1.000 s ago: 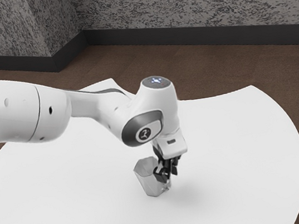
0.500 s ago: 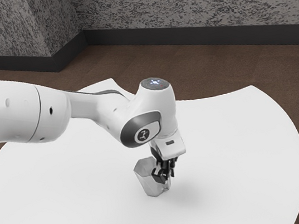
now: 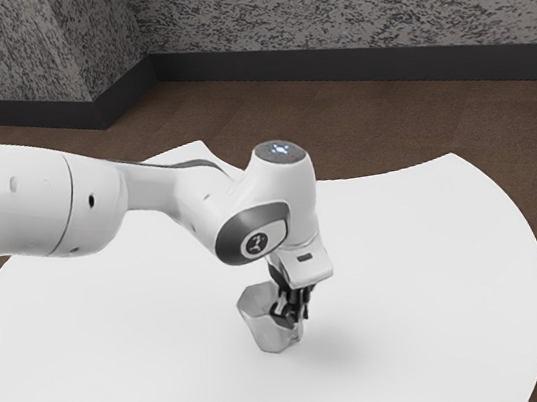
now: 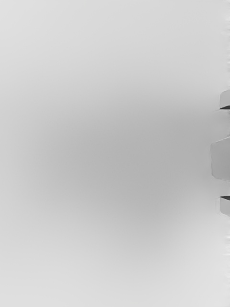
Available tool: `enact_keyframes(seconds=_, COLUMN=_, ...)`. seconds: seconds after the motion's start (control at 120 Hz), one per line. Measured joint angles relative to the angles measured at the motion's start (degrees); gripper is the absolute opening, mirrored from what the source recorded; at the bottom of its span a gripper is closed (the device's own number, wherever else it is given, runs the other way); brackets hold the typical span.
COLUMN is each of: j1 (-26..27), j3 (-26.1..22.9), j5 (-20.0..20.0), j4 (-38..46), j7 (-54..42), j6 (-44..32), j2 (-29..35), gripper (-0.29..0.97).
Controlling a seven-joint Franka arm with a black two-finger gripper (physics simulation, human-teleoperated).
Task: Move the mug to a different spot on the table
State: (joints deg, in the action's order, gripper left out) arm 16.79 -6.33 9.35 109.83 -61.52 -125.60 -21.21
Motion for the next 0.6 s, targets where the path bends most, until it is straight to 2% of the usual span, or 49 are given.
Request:
enact_keyframes(seconds=0.333, j1=0.1, j3=0.0, j5=2.8, j4=-0.2, j7=1.9, j6=1.9, j2=-0.1, gripper=0.13)
enact_keyframes(seconds=0.6, j1=0.2, j3=0.0, j5=5.3, j4=-0.5, j7=5.1, j6=6.7, j2=0.4, gripper=0.10)
